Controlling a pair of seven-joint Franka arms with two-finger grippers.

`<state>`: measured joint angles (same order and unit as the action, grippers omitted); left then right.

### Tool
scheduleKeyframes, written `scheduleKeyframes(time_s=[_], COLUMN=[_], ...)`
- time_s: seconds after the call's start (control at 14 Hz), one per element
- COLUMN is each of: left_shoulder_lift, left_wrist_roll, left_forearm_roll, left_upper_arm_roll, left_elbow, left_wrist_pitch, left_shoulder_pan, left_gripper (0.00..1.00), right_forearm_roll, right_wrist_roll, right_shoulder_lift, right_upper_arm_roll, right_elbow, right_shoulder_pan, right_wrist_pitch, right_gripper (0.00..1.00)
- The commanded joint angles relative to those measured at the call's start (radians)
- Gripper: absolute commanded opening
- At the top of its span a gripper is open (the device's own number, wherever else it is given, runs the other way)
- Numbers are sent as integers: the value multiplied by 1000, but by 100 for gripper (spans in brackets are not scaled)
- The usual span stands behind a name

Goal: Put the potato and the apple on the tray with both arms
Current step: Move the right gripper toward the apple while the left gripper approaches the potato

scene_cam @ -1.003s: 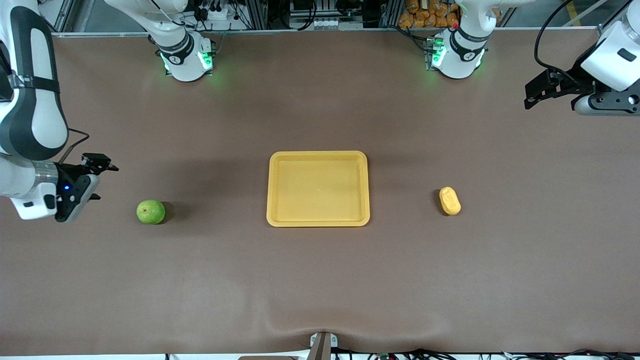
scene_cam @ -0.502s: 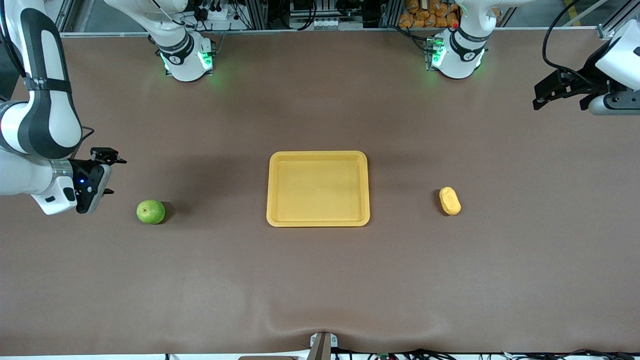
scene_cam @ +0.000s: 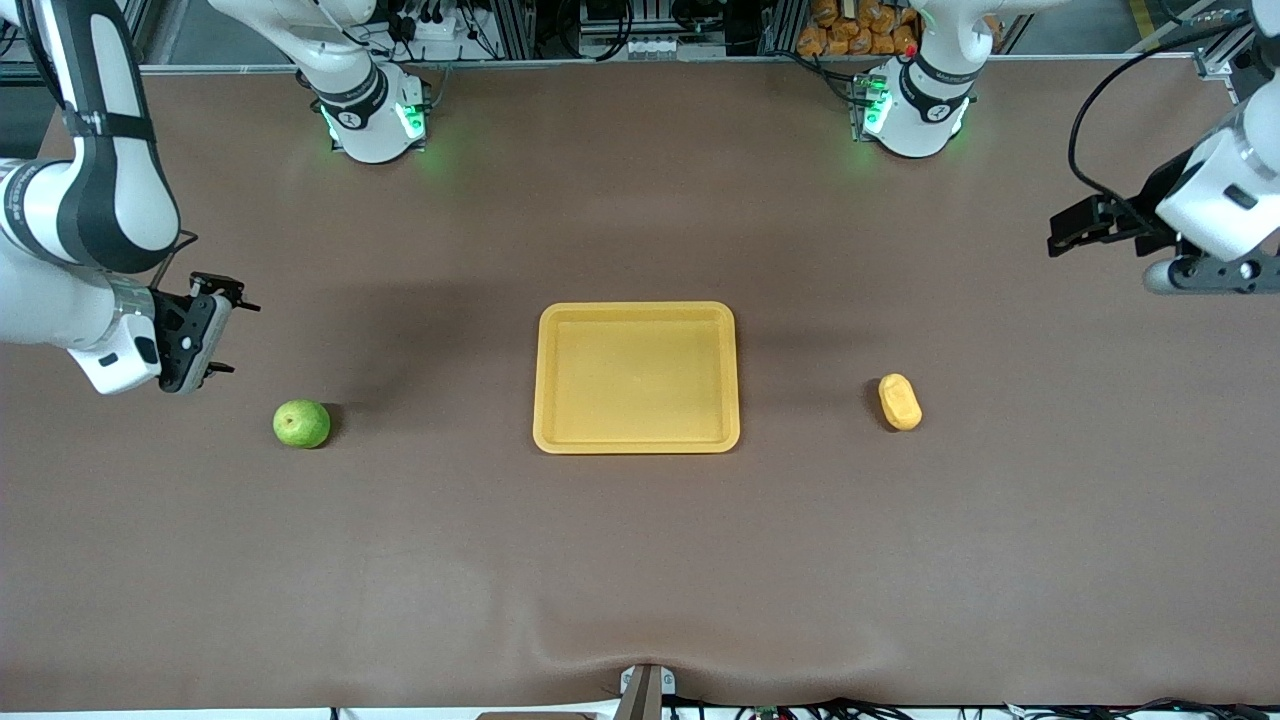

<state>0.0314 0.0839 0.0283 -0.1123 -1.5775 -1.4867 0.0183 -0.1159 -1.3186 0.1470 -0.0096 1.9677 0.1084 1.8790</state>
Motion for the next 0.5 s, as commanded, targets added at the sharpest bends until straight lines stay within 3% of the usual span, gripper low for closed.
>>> scheduleKeyframes(time_s=[0.0,0.43], left_shoulder_lift=[51,225], left_wrist_roll=[8,28], left_forearm_roll=[18,18], left_upper_arm_roll=[-4,-12], left_elbow=[-15,-95], left_wrist_pitch=[-59,-270], left_shoulder_pan=[3,-6], left_gripper=[100,100], right_forearm_roll=[-18,-21], right_wrist_roll=[-33,-120], right_shoulder_lift=[-118,-129], right_upper_arm_roll=[0,-1], right_elbow=[138,157], right_shoulder_pan=[-24,-23], right_wrist_pitch=[92,238], right_gripper=[100,100])
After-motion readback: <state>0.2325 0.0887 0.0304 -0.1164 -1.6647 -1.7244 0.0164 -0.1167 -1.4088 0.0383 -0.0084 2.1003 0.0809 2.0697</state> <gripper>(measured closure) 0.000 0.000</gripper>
